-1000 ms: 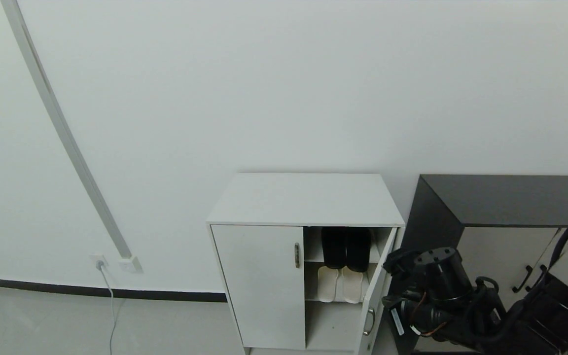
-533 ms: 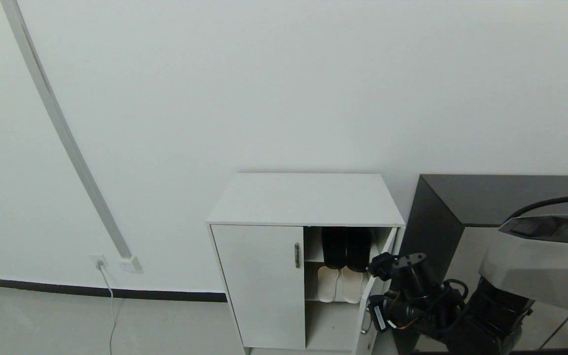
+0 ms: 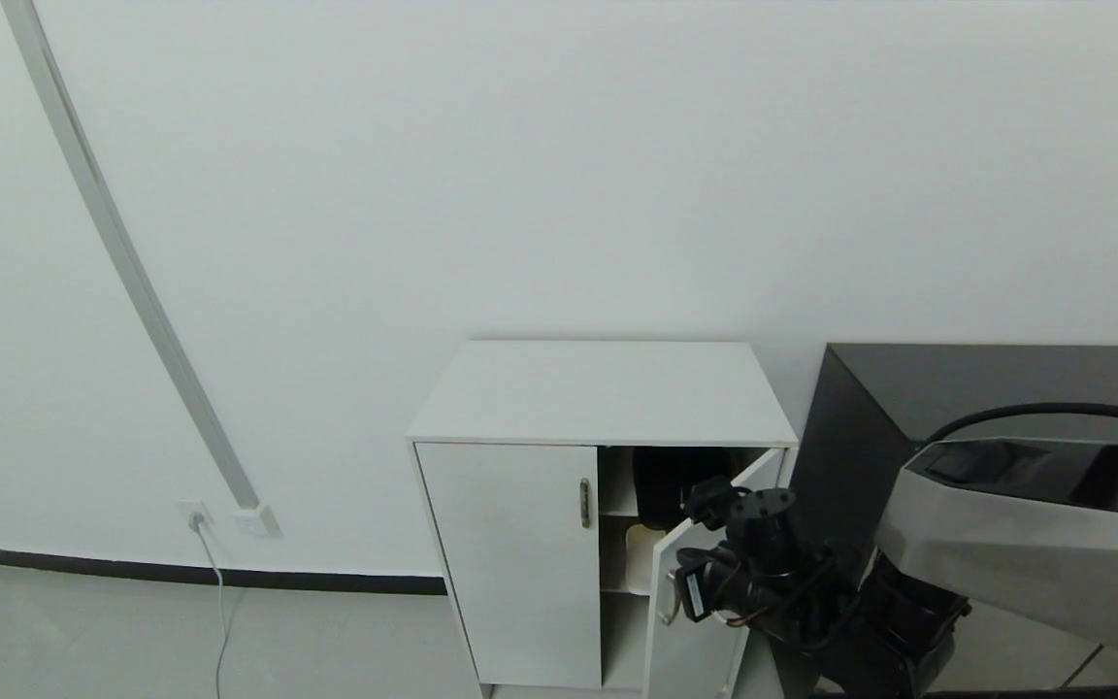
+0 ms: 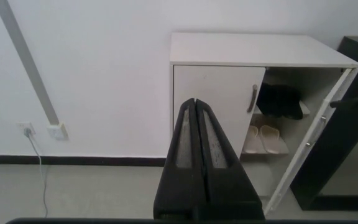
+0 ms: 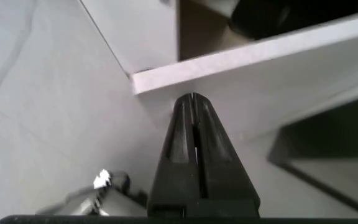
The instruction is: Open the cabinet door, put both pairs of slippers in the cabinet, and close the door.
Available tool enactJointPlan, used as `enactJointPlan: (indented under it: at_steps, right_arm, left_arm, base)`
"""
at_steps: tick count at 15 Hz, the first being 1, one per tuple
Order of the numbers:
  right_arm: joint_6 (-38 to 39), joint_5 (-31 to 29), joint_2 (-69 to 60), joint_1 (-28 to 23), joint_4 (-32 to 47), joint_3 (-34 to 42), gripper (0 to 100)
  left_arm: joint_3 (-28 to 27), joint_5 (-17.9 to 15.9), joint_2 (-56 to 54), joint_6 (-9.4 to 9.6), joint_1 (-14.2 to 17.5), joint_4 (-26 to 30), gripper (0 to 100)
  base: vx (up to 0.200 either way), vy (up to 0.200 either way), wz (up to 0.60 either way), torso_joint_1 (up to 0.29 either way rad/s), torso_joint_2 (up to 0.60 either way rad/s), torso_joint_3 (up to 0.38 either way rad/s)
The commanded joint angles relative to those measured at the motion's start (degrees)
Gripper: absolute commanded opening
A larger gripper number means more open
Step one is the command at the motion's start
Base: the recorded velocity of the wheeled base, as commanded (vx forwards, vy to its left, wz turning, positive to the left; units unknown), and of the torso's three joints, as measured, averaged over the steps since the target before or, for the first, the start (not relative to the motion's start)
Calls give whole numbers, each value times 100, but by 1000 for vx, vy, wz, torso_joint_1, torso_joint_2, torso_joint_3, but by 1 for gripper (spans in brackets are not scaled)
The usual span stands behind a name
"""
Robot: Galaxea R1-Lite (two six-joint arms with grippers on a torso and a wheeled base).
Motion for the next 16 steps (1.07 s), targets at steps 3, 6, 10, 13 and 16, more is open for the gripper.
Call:
enactJointPlan:
  at_steps: [3,6,10,13,16]
  right_arm:
    - [80,12,43,74,-885,154,0]
    - [71,56,-220,171,-1668,1174,0]
    - [45,117,-326,443,-2731,2281,0]
    - [54,117,-308,584,-3127,2949,0]
    - [71,108,-247,602,-3127,2949,0]
  left_arm:
    - [1,-3,-1,7,0,-1,0]
    - [1,-3,8,7,0,-1,0]
    - [1,6,-1,7,0,-1,0]
    - [1,6,-1,7,0,-1,0]
    - [1,15,-1,-1,0,-1,0]
  base:
    - [0,0,0,0,0,0]
    - [0,0,0,0,0,0]
    - [100,0,0,2,1,1]
    - [200,0,0,-6,-1,1]
    - [133,0,0,3,-2,5]
